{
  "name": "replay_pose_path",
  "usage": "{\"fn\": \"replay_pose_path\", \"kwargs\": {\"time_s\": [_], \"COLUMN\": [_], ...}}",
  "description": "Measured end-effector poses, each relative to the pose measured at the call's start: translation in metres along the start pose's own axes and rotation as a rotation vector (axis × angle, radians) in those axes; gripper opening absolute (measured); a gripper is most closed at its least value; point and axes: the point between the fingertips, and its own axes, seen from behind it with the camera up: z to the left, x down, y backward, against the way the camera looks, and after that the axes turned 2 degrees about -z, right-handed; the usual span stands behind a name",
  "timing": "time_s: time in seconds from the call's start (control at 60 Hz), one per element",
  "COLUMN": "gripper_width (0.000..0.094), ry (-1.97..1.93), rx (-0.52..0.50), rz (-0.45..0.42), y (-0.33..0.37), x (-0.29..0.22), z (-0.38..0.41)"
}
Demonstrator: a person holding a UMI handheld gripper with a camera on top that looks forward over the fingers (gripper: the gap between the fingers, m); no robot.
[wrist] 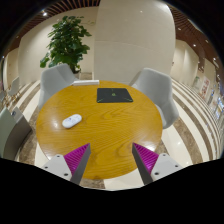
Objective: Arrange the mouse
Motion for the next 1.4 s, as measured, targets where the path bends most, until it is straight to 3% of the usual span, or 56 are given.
{"fn": "replay_pose_path", "kwargs": {"time_s": [0.567, 0.9, 1.4], "gripper_width": [0.0869, 0.0869, 0.0869], "ry": [0.087, 0.065, 0.047], "rx": [-0.164, -0.163, -0.13], "rz": [0.047, 0.054, 0.028], "y": [-0.025, -0.065, -0.195], "x": [0.011, 0.015, -0.017], "z": [0.165, 0.202, 0.218]}}
